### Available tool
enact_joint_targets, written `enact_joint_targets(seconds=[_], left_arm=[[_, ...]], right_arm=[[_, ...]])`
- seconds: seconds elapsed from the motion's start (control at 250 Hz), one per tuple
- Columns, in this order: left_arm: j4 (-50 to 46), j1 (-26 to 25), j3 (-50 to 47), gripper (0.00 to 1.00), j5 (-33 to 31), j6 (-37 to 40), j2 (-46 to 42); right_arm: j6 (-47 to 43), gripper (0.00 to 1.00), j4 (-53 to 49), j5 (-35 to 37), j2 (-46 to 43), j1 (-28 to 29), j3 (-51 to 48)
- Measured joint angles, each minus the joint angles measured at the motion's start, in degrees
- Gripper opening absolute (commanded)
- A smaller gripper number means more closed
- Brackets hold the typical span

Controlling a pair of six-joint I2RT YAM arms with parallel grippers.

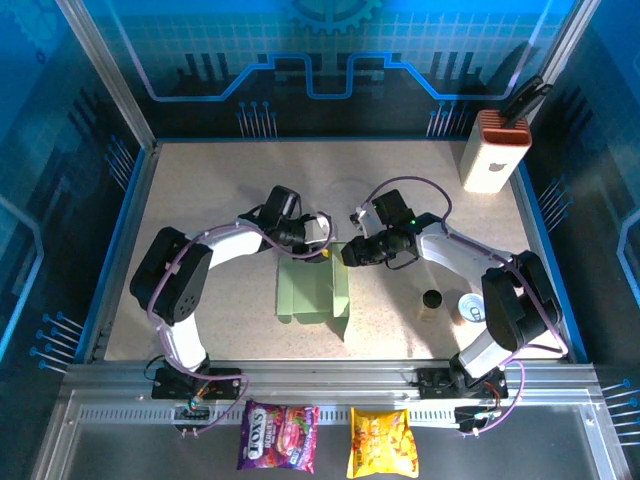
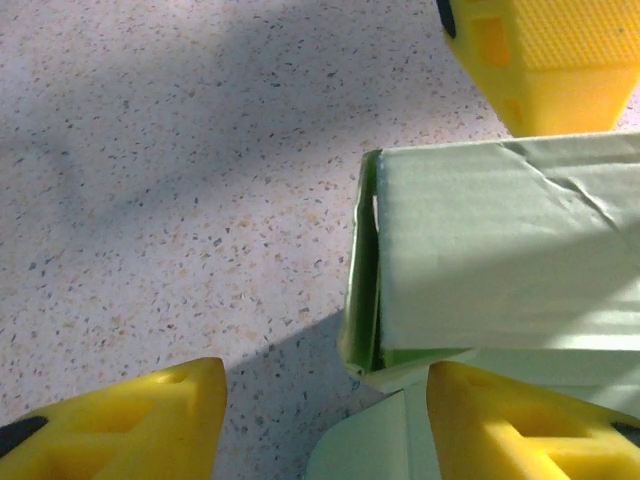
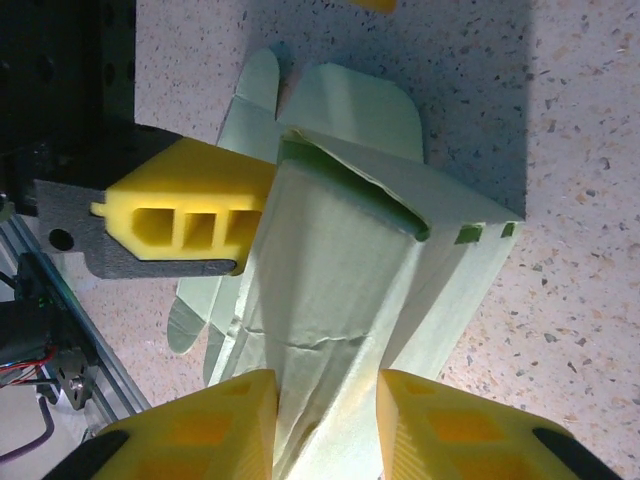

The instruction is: Fold the paper box

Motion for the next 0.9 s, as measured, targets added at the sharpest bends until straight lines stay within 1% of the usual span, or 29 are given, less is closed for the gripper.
enact_joint_targets(seconds=[0.184,0.244,0.344,0.475,0.531,0.631,0.751,0.899], left_arm=[[-3.82,-0.48,1.62,0.55,2.58,1.97,0.83],[-4.72,-0.68,2.16,0.53,3.26,2.36,1.03],[-6.05,-1.05,2.84,0.48,4.00,3.23,1.51],[-7.15,-1.73,3.08,0.37,3.93,3.78,1.70],[-7.17,-1.86,3.08,0.34,3.87,3.74,1.70],[-6.45,-1.90,2.93,0.31,3.43,3.15,1.68],[-2.75,-2.49,0.63,0.25,1.31,1.01,1.01],[0.85,-4.00,-2.12,0.23,-3.02,-2.86,-0.96]], right_arm=[[0.00,0.32,0.09,-0.13,0.07,0.00,0.02],[0.00,0.32,0.07,-0.13,0.07,0.00,0.02],[0.00,0.32,0.04,-0.11,0.09,0.00,0.04],[-0.02,0.32,-0.20,-0.09,0.15,0.00,0.28],[-0.02,0.33,-0.46,0.04,0.17,0.00,0.42],[-0.07,0.36,-0.59,0.22,0.15,-0.02,0.42],[-0.26,0.39,-0.94,0.31,0.15,-0.15,0.42],[-0.44,0.39,-1.86,-0.24,0.11,-0.83,0.42]])
